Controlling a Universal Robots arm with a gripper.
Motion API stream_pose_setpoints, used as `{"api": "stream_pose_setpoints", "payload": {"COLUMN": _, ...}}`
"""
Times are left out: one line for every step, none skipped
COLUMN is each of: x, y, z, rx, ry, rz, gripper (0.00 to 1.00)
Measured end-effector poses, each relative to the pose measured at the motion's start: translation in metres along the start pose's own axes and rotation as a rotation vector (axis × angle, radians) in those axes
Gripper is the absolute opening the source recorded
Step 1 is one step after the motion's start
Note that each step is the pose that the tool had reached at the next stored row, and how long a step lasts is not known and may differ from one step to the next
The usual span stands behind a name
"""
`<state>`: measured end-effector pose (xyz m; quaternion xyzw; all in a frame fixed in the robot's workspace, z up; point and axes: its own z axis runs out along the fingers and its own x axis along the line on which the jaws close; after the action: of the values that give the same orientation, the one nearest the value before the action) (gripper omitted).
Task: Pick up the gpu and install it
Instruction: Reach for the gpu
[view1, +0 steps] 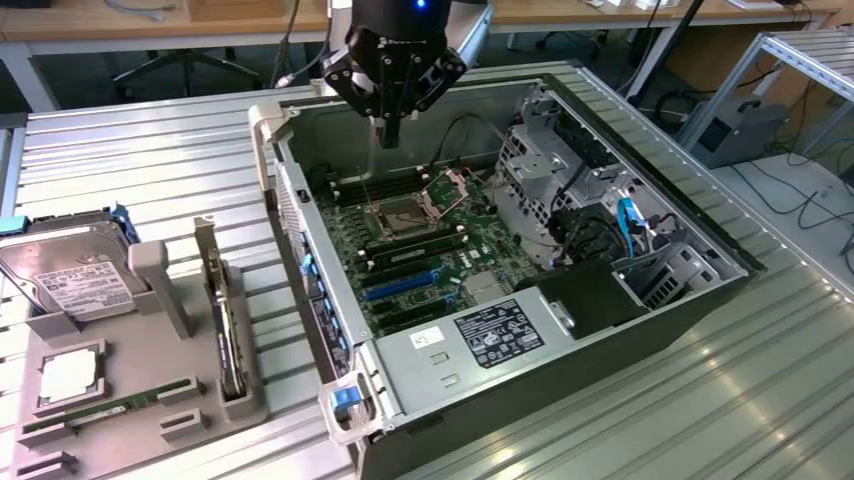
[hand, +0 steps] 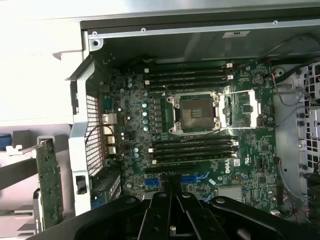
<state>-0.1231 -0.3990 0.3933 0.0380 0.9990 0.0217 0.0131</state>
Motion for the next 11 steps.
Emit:
{"api": "stream_pose_setpoints", "payload": {"x": 0.003, "y": -0.0002, "z": -0.0001, "rx": 0.0001, "ry": 0.0001, "rz": 0.0, "gripper": 0.11}}
{"api": "stream_pose_setpoints", "payload": {"x": 0.007, "y": -0.0005, "z": -0.0002, "rx": 0.0001, "ry": 0.0001, "rz": 0.0, "gripper": 0.11}}
{"api": "stream_pose_setpoints", "payload": {"x": 0.008, "y": -0.0006, "z": -0.0002, "rx": 0.0, "ry": 0.0, "rz": 0.0, "gripper": 0.11}}
{"api": "stream_pose_setpoints", "payload": {"x": 0.012, "y": -0.0009, "z": -0.0004, "rx": 0.0, "ry": 0.0001, "rz": 0.0, "gripper": 0.11}}
{"api": "stream_pose_setpoints", "payload": {"x": 0.014, "y": -0.0011, "z": -0.0004, "rx": 0.0001, "ry": 0.0001, "rz": 0.0, "gripper": 0.11}}
{"api": "stream_pose_setpoints", "payload": {"x": 0.016, "y": -0.0012, "z": -0.0005, "rx": 0.0001, "ry": 0.0001, "rz": 0.0, "gripper": 0.11}}
{"api": "stream_pose_setpoints", "payload": {"x": 0.018, "y": -0.0014, "z": -0.0005, "rx": 0.0001, "ry": 0.0001, "rz": 0.0, "gripper": 0.11}}
{"api": "stream_pose_setpoints", "payload": {"x": 0.021, "y": -0.0015, "z": -0.0006, "rx": 0.0001, "ry": 0.0001, "rz": 0.0, "gripper": 0.11}}
{"api": "stream_pose_setpoints", "payload": {"x": 0.022, "y": -0.0017, "z": -0.0006, "rx": 0.0001, "ry": 0.0001, "rz": 0.0, "gripper": 0.11}}
{"api": "stream_pose_setpoints", "payload": {"x": 0.025, "y": -0.0019, "z": -0.0007, "rx": 0.0001, "ry": 0.0001, "rz": 0.0, "gripper": 0.11}}
{"api": "stream_pose_setpoints", "payload": {"x": 0.028, "y": -0.0021, "z": -0.0008, "rx": 0.0001, "ry": 0.0001, "rz": 0.0, "gripper": 0.11}}
